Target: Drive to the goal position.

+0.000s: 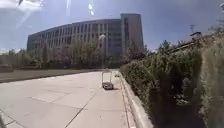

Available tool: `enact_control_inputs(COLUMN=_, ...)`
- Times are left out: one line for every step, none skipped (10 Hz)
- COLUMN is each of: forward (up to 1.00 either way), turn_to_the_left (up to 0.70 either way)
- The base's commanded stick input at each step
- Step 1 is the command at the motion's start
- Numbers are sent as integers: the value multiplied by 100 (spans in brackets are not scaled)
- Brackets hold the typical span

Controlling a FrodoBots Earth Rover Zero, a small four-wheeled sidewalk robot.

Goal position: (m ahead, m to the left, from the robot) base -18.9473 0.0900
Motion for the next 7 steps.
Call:
enact_control_inputs(forward=9, turn_to_the_left=0)
enact_control_inputs(forward=9, turn_to_the_left=0)
enact_control_inputs(forward=9, turn_to_the_left=0)
enact_control_inputs(forward=9, turn_to_the_left=0)
enact_control_inputs(forward=9, turn_to_the_left=0)
enact_control_inputs(forward=9, turn_to_the_left=0)
enact_control_inputs(forward=9, turn_to_the_left=0)
